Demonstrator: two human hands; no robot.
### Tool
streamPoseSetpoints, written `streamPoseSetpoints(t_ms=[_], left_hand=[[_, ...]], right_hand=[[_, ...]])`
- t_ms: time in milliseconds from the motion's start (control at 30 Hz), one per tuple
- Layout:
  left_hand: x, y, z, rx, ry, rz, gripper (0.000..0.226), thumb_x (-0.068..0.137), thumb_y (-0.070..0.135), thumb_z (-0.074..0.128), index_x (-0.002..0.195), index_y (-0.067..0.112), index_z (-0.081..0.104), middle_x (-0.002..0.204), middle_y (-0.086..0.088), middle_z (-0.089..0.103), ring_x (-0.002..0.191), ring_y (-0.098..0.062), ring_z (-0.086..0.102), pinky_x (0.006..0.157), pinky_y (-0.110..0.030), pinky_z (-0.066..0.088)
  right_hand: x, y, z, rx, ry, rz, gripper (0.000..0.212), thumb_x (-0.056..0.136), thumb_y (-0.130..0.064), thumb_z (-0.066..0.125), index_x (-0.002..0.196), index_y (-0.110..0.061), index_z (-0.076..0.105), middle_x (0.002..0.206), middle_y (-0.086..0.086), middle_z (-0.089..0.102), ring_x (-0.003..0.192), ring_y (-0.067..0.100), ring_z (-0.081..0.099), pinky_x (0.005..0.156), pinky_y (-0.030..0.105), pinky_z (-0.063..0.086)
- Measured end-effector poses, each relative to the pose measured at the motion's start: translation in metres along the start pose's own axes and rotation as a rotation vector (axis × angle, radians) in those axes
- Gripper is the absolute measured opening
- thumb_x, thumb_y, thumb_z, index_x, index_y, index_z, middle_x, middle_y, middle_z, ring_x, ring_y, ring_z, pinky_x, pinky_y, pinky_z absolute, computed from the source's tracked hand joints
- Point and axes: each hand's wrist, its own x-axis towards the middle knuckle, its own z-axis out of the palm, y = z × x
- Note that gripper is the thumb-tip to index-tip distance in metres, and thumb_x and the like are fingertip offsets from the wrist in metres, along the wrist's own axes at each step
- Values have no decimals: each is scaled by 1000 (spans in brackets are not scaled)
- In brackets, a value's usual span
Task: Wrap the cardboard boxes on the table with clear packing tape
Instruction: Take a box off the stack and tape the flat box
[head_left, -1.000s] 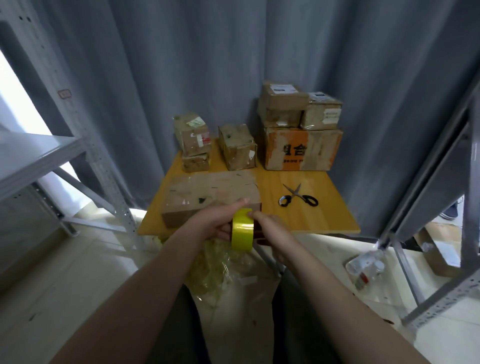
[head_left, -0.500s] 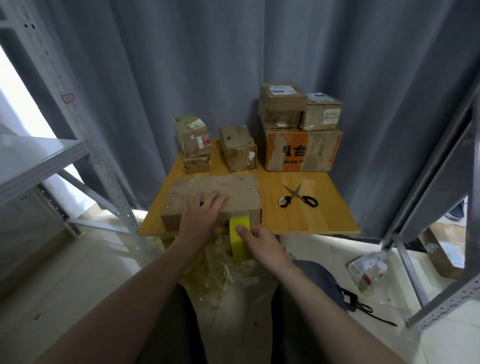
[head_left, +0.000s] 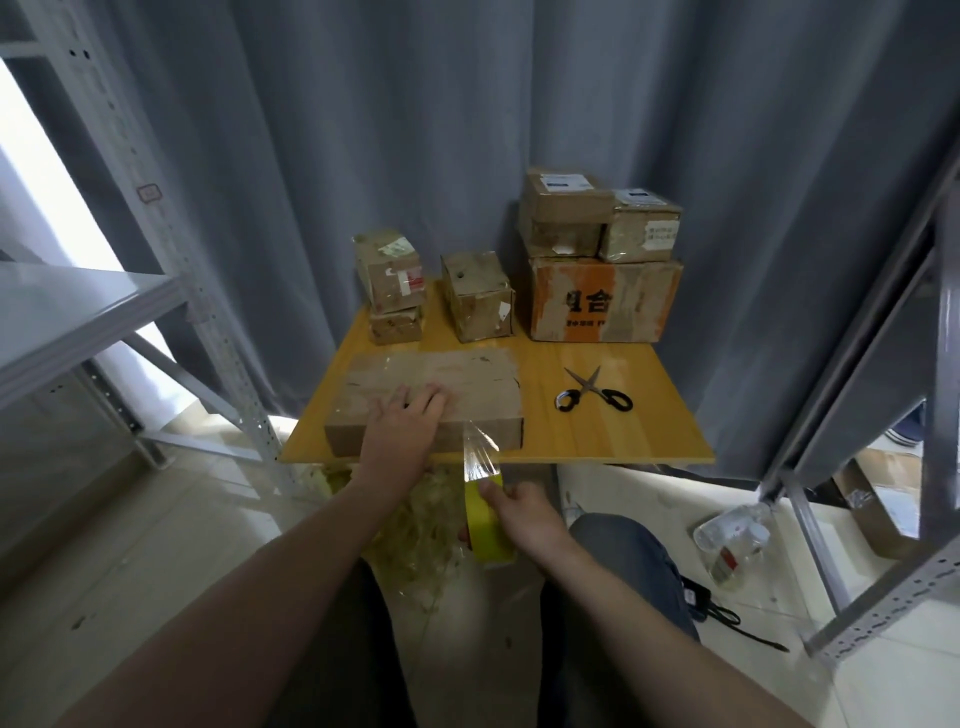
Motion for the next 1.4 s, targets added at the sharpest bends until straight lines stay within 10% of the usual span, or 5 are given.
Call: streamPoseSetpoints(t_ms=[167,633,900,1100,1400], left_hand=[[-11,4,4,-15,100,-1,78,68,30,91,136,21,54,134,-1,61,116,-33,63,86,-50,56],[23,-47,-115,-269,-66,170,63,71,59,76,130,41,62,110,11,69,91,-11,55,61,-24,35],[75,-70,-112,-391,-182,197,71,83,53,75,146,32,47,135,1,60,105,-14,51,79,-31,39],[107,-59,-104,-159,-309,295,104,87,75,58,149,59,-25,163,-11,30,138,-39,44,110,-54,41],[101,-60,-92,-89,-87,531,62,105,55,31,148,72,-10,155,-12,29,126,-35,46,102,-61,42]], right_hand=[[25,41,8,93,-52,17,99,56,-99,58,104,-13,72,99,11,78,97,30,74,98,52,55],[-15,-54,-37,111,172,-273,36,106,-45,52,83,-21,66,64,-6,68,61,5,64,56,16,45],[14,-82,-45,290,131,-345,24,106,-39,55,113,-18,65,90,13,78,74,25,78,71,34,63],[33,-85,-42,318,134,-365,28,107,-39,50,105,-16,65,81,10,77,68,22,76,66,37,60],[44,-80,-38,253,221,-416,43,106,-48,49,93,-8,61,86,26,68,63,18,71,60,34,57]])
